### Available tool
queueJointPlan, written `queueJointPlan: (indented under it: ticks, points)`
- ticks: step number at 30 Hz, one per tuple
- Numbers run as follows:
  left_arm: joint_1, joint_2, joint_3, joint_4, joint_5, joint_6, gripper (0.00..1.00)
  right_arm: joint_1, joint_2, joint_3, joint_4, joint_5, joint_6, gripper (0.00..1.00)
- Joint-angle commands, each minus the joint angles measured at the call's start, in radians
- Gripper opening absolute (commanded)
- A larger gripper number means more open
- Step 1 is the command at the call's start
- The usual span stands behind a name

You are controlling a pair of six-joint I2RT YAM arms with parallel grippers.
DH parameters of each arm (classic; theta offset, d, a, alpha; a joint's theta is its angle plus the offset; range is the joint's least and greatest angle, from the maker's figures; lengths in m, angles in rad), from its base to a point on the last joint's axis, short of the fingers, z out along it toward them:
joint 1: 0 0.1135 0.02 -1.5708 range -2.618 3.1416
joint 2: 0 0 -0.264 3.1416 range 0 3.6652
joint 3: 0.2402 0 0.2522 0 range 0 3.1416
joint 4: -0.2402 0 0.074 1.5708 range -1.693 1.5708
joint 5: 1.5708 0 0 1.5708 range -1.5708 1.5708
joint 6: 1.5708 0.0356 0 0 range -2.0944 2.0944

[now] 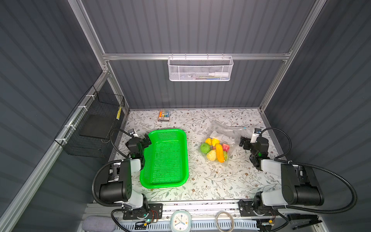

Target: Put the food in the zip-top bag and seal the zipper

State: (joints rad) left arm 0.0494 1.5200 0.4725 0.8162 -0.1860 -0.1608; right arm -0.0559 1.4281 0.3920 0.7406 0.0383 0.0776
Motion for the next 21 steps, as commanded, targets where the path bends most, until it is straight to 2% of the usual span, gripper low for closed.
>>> queueJointPlan:
  ticks: [1, 2, 3, 5, 8, 10, 13, 15, 21]
  points:
    - [-0.077, 0.054, -0.068, 0.093, 0.005, 0.13, 1.0, 0.005, 0.05, -0.092, 0.319, 0.06, -0.007, 0.99]
    - [-0.086, 0.065, -0.088, 0.142, -0.003, 0.136, 1.0, 0.005, 0.028, -0.096, 0.289, 0.076, 0.003, 0.99]
    - [-0.086, 0.077, -0.108, 0.188, -0.008, 0.13, 1.0, 0.006, 0.003, -0.069, 0.187, 0.098, 0.018, 0.99]
    - [-0.086, 0.122, -0.151, 0.297, -0.013, 0.123, 1.0, 0.008, 0.042, -0.096, 0.309, 0.11, 0.009, 0.99]
    - [-0.087, 0.209, -0.196, 0.499, -0.036, 0.125, 1.0, 0.007, 0.014, -0.084, 0.236, 0.12, 0.02, 0.99]
    - [-0.086, 0.164, -0.185, 0.389, -0.058, 0.1, 1.0, 0.007, 0.034, -0.097, 0.3, 0.121, 0.014, 0.99]
    - [-0.085, 0.191, -0.163, 0.403, -0.057, 0.111, 1.0, 0.007, 0.022, -0.09, 0.261, 0.12, 0.017, 0.99]
    - [-0.086, 0.169, -0.137, 0.308, -0.054, 0.104, 1.0, 0.008, 0.028, -0.094, 0.282, 0.122, 0.015, 0.99]
    - [-0.086, 0.183, -0.129, 0.323, -0.061, 0.107, 1.0, 0.008, 0.028, -0.087, 0.264, 0.122, 0.015, 0.99]
